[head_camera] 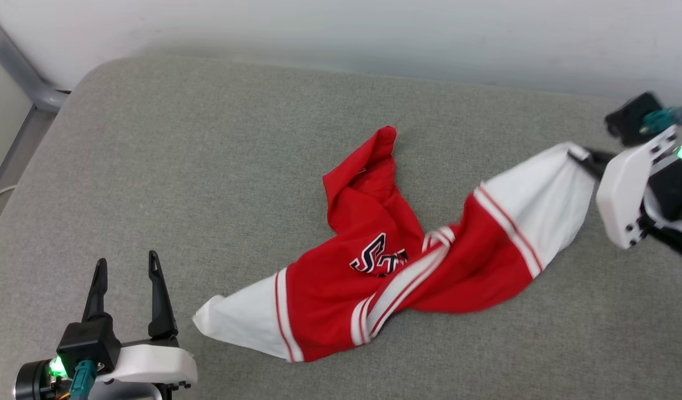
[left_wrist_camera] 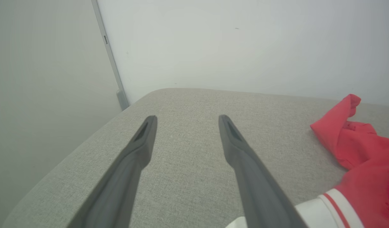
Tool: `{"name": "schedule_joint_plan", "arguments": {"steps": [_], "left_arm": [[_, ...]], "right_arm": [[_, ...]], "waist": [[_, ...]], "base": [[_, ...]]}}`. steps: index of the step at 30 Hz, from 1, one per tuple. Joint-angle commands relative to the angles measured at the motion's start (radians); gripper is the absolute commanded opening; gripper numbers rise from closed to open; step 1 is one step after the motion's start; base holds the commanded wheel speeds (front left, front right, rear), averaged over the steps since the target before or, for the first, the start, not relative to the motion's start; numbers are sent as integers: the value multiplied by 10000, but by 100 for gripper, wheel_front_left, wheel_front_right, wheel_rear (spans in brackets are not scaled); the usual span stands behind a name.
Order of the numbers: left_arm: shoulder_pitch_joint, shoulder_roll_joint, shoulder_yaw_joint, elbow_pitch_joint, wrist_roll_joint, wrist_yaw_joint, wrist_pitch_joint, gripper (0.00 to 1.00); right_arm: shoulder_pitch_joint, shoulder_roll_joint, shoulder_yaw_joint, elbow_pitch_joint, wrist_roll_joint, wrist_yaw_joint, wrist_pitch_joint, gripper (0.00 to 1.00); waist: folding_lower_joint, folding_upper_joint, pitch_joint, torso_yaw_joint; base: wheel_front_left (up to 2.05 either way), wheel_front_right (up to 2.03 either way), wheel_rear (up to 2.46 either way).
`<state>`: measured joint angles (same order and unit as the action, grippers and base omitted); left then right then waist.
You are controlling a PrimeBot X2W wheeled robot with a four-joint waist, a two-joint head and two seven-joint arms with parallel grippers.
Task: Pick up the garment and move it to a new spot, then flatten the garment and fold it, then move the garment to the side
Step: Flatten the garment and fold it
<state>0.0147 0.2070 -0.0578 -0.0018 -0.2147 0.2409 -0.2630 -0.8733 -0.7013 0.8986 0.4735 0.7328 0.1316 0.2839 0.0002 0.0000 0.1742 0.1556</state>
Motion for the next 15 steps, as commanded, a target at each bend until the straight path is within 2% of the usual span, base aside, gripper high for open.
{"name": "schedule_joint_plan", "arguments": {"steps": [1,8,15], "left_arm": [[119,-100,104,36,103,-77,-21,100],[401,-353,445,228,360,-374,-21,100],[803,-551,835,367,503,-540,-21,100]], "right_arm": [[-338,-111,-199,95,-121,-19,-327,0],[-449,-449,-698,43,-528,-19,-1310,0],[1438,-994,-1107,-1052,-888,-19,-1604,0]], "waist": [[-2,0,-149,-103],[-2,0,-482,-406],[-2,0,-880,-819]], "base": [[0,0,0],[0,0,0],[0,0,0]]}}
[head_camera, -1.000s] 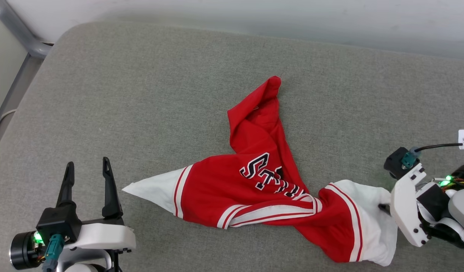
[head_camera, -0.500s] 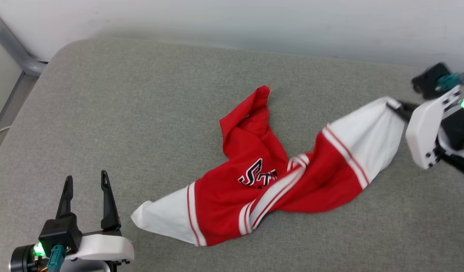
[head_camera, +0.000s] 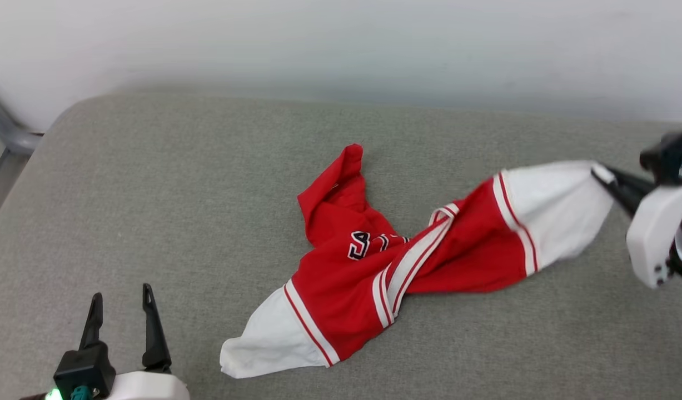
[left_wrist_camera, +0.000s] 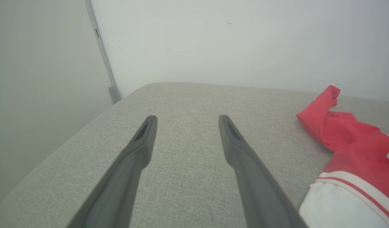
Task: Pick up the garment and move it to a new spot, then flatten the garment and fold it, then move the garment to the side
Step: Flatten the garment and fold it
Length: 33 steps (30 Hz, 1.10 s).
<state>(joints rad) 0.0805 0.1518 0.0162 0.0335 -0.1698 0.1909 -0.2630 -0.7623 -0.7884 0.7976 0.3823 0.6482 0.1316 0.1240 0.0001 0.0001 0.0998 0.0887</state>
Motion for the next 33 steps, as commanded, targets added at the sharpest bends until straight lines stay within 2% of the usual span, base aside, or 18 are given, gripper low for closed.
{"name": "schedule_joint_plan", "arguments": {"steps": [1,6,10,14,20,25,26,27,28,29,33], "left_arm": [[209,-31,144,36,69,-63,-21,100],[429,-140,413,130,137,-228,-22,100],[555,-197,612,133,189,-319,-22,100],[514,-225,699,177,290,-464,-22,100],[430,-280,777,262,451,-601,-22,100],[380,-332,830,315,546,-705,-22,100],[372,-343,840,323,575,-724,-22,100],[372,-343,840,323,575,-724,-22,100],[379,-359,862,328,590,-728,-22,100],[396,-376,879,337,604,-744,-22,100],[507,-431,919,354,662,-816,-22,100]], "right_arm": [[780,-210,-203,-316,-59,-19,13,0],[3111,-458,-939,-1085,-107,-17,72,0],[4986,-213,-1728,-1451,-17,-19,217,0],[6679,317,-2518,-1349,-149,-17,272,0],[8193,902,-3445,-675,-519,-19,142,0],[8509,1318,-4058,-80,-725,-22,-176,0],[8463,1402,-4222,-57,-763,-22,-283,10],[8463,1402,-4222,-57,-763,-22,-283,10],[8398,1475,-4416,-79,-824,-22,-406,93],[8330,1532,-4635,-134,-911,-20,-553,100],[8184,1638,-5532,-562,-1303,-17,-938,100]], "waist": [[-1,-1,-182,-227],[-1,-1,-372,-590],[-1,-1,-432,-836],[-1,-1,-424,-958],[-1,-1,-400,-1051],[-1,-1,-364,-1058],[-1,-1,-366,-1064],[-1,-1,-366,-1064],[-1,-1,-372,-1070],[-1,-1,-382,-1073],[-1,-1,-451,-1092]], "base": [[0,0,0],[0,0,0],[0,0,0],[0,0,0],[0,0,0],[0,0,0],[0,0,0],[0,0,0],[0,0,0],[0,0,0],[0,0,0]]}}
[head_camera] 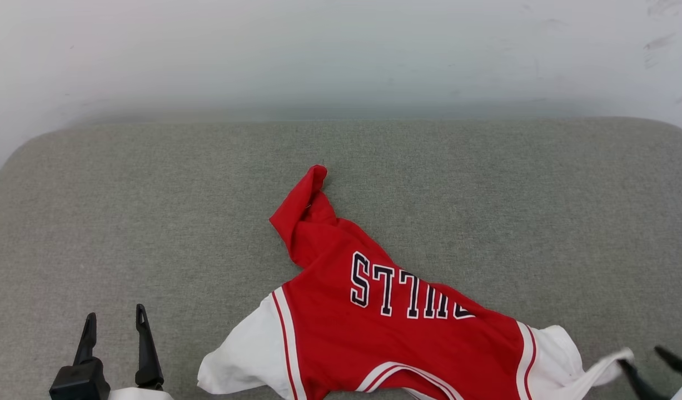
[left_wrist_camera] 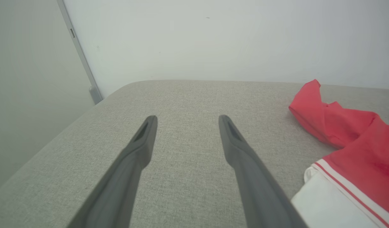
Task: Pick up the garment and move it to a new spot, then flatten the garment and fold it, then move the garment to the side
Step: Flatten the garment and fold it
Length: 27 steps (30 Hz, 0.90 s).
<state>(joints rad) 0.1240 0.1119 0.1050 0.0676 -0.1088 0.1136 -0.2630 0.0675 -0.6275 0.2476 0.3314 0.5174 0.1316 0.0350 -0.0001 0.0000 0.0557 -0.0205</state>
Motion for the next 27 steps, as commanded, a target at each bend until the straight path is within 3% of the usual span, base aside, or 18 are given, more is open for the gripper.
{"name": "schedule_joint_plan", "arguments": {"steps": [1,8,13,16,22,23,24,27], "left_arm": [[87,-43,31,7,77,-55,-22,100],[56,-99,31,-207,236,-112,-22,100],[-55,-134,-37,-299,310,-163,-22,100],[-126,-160,-59,-392,342,-208,-22,100],[-364,-219,-158,-441,387,-266,-22,100],[-402,-233,-173,-449,391,-280,-22,100],[-563,-268,-211,-482,408,-315,-22,100],[-758,-316,-289,-482,436,-345,-22,100]], "right_arm": [[-137,27,-301,-225,-90,-19,-79,100],[-416,-42,-1879,-2038,-781,-17,401,100],[-816,-291,-1759,-3502,-796,-19,1506,100],[-1197,-670,-1032,-4120,-469,-17,2485,100],[-2209,-1662,1437,-4758,651,-19,4618,100],[-2435,-1770,1807,-4788,781,-17,4849,100],[-3259,-1881,2852,-4603,1045,-17,5296,100],[-4121,-1871,3907,-4120,1286,-17,5603,100]], "waist": [[1,0,-27,-2],[1,0,-95,77],[1,0,-26,217],[1,0,96,297],[1,0,419,519],[1,0,492,566],[1,0,735,710],[1,0,993,893]], "base": [[0,0,0],[0,0,0],[0,0,0],[0,0,0],[0,0,0],[0,0,0],[0,0,0],[0,0,0]]}}
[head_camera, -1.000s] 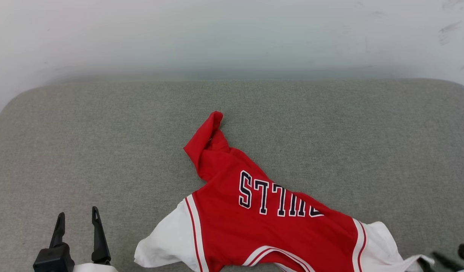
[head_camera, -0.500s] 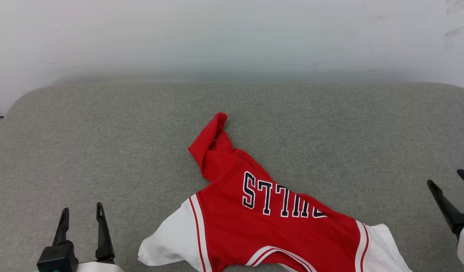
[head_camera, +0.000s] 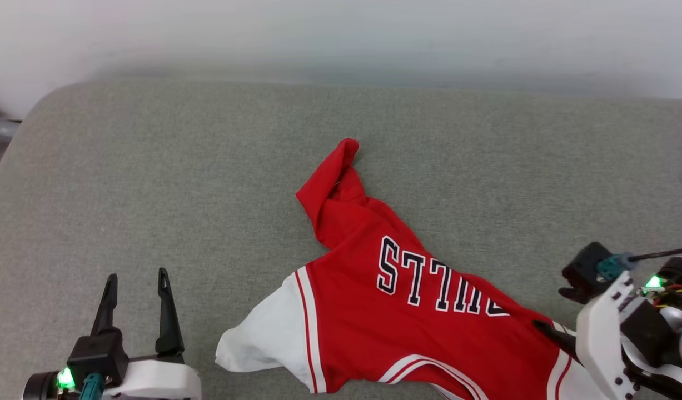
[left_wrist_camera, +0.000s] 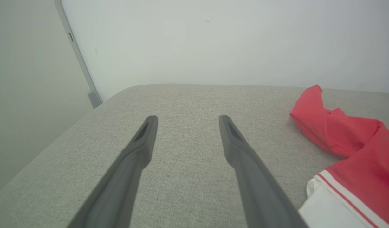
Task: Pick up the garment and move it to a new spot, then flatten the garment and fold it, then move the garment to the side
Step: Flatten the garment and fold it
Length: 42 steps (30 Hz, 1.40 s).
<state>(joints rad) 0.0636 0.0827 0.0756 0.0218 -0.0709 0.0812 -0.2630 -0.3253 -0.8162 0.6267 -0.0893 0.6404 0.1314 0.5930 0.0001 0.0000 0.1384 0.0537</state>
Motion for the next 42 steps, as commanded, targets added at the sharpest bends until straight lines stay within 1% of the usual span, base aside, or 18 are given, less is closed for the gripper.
{"name": "schedule_joint_plan", "arguments": {"steps": [1,5,8,12,15,16,17,19,24,26,31,35,42], "left_arm": [[-209,-40,-37,-27,64,-45,-22,100],[-445,-86,-135,-32,80,-78,-22,100],[-576,-117,-171,-28,103,-86,-22,100],[-717,-150,-200,-24,131,-79,-22,100],[-731,-157,-213,14,143,-90,-22,100],[-736,-161,-198,20,139,-86,-22,100],[-734,-165,-180,12,141,-79,-22,100],[-730,-172,-174,30,156,-89,-22,100],[-764,-188,-215,77,207,-129,-22,100],[-782,-198,-261,95,228,-162,-22,100],[-733,-213,-317,116,243,-157,-22,100],[-759,-234,-386,102,243,-166,-22,100],[-916,-261,-543,160,245,-153,-22,100]], "right_arm": [[-464,23,493,252,150,-15,123,100],[-1453,106,1930,1004,356,-15,391,100],[-2021,250,2918,1691,423,-15,355,100],[-2305,425,4655,2587,451,-8,389,100],[-2440,620,5573,3008,735,12,74,100],[-2552,668,5728,3067,837,17,-170,40],[-2763,731,5784,3127,885,14,-461,0],[-3227,722,5783,3273,938,0,-979,0],[-4408,486,4954,3854,1078,-20,-2157,0],[-4704,469,4834,4072,1021,-15,-2342,0],[-5438,242,4778,4814,968,-17,-2290,0],[-5769,467,4555,5942,1043,-17,-2491,0],[-5799,1319,4543,7807,917,-15,-3067,0]], "waist": [[-1,0,265,227],[-1,0,606,441],[-1,0,796,547],[-1,0,936,603],[-1,0,961,619],[-1,0,962,607],[-1,0,955,582],[-1,0,936,556],[-1,0,854,588],[-1,0,821,667],[-1,0,788,879],[-1,0,849,1013],[-1,0,980,1163]], "base": [[0,0,0],[0,0,0],[0,0,0],[0,0,0],[0,0,0],[0,0,0],[0,0,0],[0,0,0],[0,0,0],[0,0,0],[0,0,0],[0,0,0],[0,0,0]]}}
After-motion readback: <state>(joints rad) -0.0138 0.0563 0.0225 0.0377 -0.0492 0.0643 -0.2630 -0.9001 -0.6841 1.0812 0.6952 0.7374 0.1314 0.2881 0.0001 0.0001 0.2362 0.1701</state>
